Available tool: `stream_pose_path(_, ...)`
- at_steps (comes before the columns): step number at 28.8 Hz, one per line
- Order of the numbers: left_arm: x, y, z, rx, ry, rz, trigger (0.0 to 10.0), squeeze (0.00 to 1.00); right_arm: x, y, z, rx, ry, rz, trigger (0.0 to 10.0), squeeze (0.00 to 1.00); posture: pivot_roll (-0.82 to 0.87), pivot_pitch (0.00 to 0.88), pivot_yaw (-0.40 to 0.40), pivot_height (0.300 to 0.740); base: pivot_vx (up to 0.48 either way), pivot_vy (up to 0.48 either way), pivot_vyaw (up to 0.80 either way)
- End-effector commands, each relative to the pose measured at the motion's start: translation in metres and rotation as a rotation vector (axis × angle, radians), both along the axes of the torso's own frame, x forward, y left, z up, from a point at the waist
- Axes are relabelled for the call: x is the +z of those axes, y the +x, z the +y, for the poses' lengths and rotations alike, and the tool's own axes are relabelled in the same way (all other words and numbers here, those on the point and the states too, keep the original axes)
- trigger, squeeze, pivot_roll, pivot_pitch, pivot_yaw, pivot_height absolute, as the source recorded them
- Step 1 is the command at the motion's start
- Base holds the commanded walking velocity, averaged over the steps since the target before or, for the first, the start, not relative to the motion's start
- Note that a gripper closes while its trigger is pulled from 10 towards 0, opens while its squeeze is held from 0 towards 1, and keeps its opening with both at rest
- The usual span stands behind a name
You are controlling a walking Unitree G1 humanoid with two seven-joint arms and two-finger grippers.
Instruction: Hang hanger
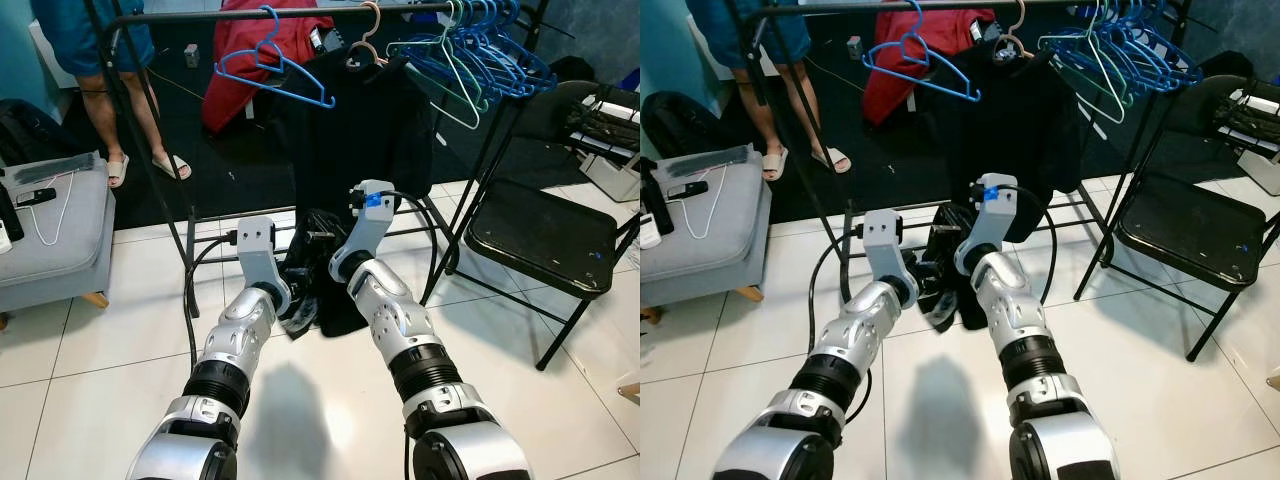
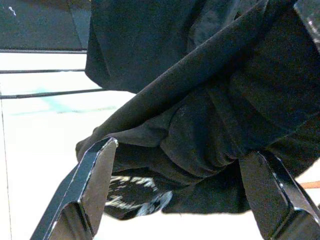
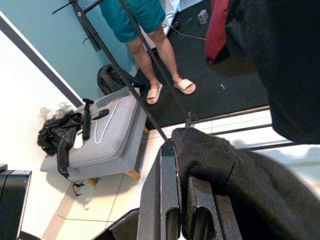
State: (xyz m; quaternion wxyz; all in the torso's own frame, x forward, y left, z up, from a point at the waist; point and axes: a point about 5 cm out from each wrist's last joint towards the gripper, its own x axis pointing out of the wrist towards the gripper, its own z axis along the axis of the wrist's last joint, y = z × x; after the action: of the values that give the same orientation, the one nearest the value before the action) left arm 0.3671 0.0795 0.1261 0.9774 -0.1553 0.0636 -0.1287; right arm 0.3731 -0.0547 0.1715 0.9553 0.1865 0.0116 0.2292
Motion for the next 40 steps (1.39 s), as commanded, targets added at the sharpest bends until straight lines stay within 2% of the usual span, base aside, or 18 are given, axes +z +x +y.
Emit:
stream_pose_path(1,-0.006,-0.001,0.004,0.012,-0.005,0.015,6.9,0.0,0.011,-0.007,0.026,0.079,0.061,-0.027,0.0,0.0,-0.08,0.132,-0.011,0.74,0.0,0.0,0.0)
stream_pose_path(2,-0.008,-0.001,0.004,0.011,-0.003,0.02,6.2,0.0,0.011,-0.008,0.027,0.096,0.065,-0.026,0.0,0.0,-0.08,0.131,-0.01,0.74,0.0,0.0,0.0)
stream_pose_path(3,-0.008,-0.002,0.002,-0.008,-0.017,0.022,10.0,0.0,0.011,-0.01,0.029,0.106,0.068,-0.025,0.0,0.0,-0.08,0.131,-0.01,0.74,0.0,0.0,0.0)
stream_pose_path(12,-0.007,-0.004,-0.013,-0.095,-0.104,0.043,10.0,0.0,0.012,-0.009,0.03,0.109,0.076,-0.024,0.0,0.0,-0.08,0.132,-0.01,0.74,0.0,0.0,0.0)
stream_pose_path(15,-0.008,-0.002,-0.008,-0.04,-0.082,0.044,10.0,0.0,0.016,-0.009,0.032,0.117,0.091,-0.026,0.0,0.0,-0.08,0.131,-0.01,0.74,0.0,0.0,0.0)
stream_pose_path(17,-0.009,0.001,0.002,0.046,-0.038,0.041,10.0,0.0,0.019,-0.012,0.037,0.144,0.115,-0.02,0.0,0.0,-0.08,0.13,-0.011,0.74,0.0,0.0,0.0)
stream_pose_path(19,-0.008,0.003,0.007,0.083,-0.026,0.036,10.0,0.0,0.02,-0.014,0.04,0.169,0.128,-0.015,0.0,0.0,-0.09,0.131,-0.011,0.74,0.0,0.0,0.0)
stream_pose_path(22,-0.007,0.004,0.011,0.107,-0.022,0.028,10.0,0.0,0.021,-0.016,0.042,0.19,0.137,-0.012,0.0,0.0,-0.09,0.131,-0.011,0.74,0.0,0.0,0.0)
stream_pose_path(23,-0.003,0.007,0.015,0.129,-0.03,0.0,10.0,0.0,0.021,-0.022,0.047,0.245,0.138,0.0,0.0,0.0,-0.09,0.13,-0.012,0.74,0.0,0.0,0.0)
stream_pose_path(26,0.005,0.01,0.022,0.161,-0.031,-0.048,10.0,0.0,0.02,-0.03,0.053,0.309,0.134,0.017,0.0,0.0,-0.09,0.13,-0.012,0.74,0.0,0.0,0.0)
stream_pose_path(29,0.007,0.012,0.024,0.169,-0.034,-0.06,10.0,0.0,0.019,-0.032,0.053,0.321,0.132,0.021,0.0,0.0,-0.09,0.13,-0.012,0.74,0.0,0.0,0.0)
stream_pose_path(30,0.009,0.012,0.025,0.171,-0.024,-0.07,8.0,0.0,0.018,-0.033,0.053,0.321,0.131,0.025,0.0,0.0,-0.09,0.13,-0.012,0.74,0.0,0.0,0.0)
stream_pose_path(32,0.009,0.012,0.025,0.171,-0.024,-0.07,8.0,0.0,0.018,-0.033,0.053,0.321,0.131,0.025,0.0,0.0,-0.09,0.13,-0.012,0.74,0.0,0.0,0.0)
stream_pose_path(33,0.01,0.013,0.026,0.174,-0.022,-0.073,0.0,0.0,0.017,-0.033,0.051,0.321,0.13,0.028,0.0,0.0,-0.09,0.128,-0.011,0.74,0.0,0.0,0.0)
stream_pose_path(40,0.011,0.013,0.029,0.18,-0.041,-0.095,0.0,0.0,0.014,-0.033,0.047,0.317,0.128,0.045,0.0,0.0,-0.09,0.128,-0.012,0.74,0.0,0.0,0.0)
